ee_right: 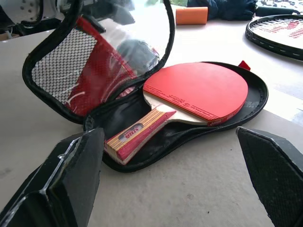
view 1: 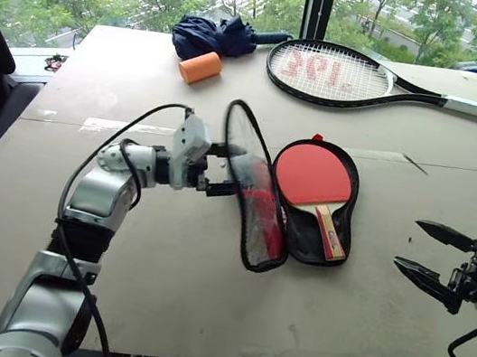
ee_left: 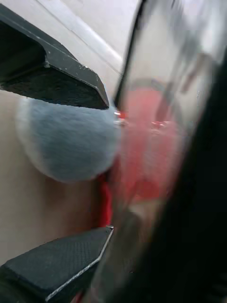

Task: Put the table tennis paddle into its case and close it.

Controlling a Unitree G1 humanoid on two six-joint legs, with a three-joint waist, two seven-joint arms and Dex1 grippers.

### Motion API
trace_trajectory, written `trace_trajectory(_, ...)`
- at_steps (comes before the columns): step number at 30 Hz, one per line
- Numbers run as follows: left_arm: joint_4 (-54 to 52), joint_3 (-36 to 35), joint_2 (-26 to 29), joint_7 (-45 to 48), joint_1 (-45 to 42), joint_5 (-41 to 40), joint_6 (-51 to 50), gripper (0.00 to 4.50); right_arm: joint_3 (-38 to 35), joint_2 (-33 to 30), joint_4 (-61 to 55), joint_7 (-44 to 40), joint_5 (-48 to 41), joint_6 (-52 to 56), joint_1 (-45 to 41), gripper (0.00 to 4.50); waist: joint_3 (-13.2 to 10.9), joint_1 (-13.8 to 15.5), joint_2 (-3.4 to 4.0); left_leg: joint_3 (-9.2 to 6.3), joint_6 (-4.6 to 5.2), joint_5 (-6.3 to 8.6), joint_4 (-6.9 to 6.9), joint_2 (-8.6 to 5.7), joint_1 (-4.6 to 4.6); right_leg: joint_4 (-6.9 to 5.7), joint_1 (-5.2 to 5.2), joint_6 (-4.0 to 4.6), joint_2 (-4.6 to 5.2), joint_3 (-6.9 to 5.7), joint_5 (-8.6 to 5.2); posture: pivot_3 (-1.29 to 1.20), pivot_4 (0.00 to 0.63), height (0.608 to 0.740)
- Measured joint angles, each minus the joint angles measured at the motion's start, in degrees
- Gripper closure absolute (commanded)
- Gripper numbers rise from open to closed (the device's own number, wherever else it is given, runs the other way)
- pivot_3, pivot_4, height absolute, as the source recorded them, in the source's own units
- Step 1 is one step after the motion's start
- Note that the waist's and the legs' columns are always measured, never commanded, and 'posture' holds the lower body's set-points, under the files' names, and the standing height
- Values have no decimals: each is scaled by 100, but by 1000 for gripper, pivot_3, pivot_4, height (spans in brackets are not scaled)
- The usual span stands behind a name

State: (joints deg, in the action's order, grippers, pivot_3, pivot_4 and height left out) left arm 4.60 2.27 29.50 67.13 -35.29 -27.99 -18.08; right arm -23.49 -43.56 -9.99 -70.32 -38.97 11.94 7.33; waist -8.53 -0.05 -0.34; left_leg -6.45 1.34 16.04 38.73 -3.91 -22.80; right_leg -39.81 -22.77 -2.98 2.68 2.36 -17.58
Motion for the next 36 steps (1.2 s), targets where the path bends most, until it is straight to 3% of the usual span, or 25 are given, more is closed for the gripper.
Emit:
trace_trajectory(4,-576,10,-130,-135,-466,-395,-571,512,-139,0,-14,64,-23,0,82,11,7,-95,10,9,0,0,-7,2,15,-4,1,0,-4,11,0,0,150,740)
trace_trajectory(12,-488,283,119,-132,65,74,-530,512,-186,118,-300,354,-204,158,-27,11,4,-71,6,9,-1,-1,-5,6,16,-5,1,0,-8,12,0,0,150,740)
trace_trajectory(19,-486,52,493,-164,362,197,-423,512,558,361,-803,1344,42,682,-620,11,5,-84,4,5,-2,-1,-7,6,16,-4,0,1,-7,11,0,0,150,740)
trace_trajectory(20,-390,-24,687,-238,546,354,-256,512,1097,668,-785,2151,475,1139,-1066,11,7,-79,-2,-2,-3,-2,-5,3,12,-2,-2,1,-4,6,0,0,150,740)
trace_trajectory(25,-171,-177,815,-361,780,594,3,512,1723,1276,-164,3384,689,2514,-2069,11,7,-59,-1,-7,-4,-2,-5,-3,4,-1,-8,1,1,0,0,0,150,740)
trace_trajectory(32,-326,-312,849,-415,895,511,-34,512,1698,1476,433,4089,522,4085,-2800,11,8,-82,-4,-13,-3,-2,-7,-7,-4,1,-11,1,5,-4,0,0,150,740)
trace_trajectory(36,-881,-480,940,-359,996,111,-318,512,1523,1582,392,4152,200,4718,-2883,1691,10,-102,-6,-13,-3,-2,-10,-5,-2,0,-11,1,4,-3,0,0,150,740)
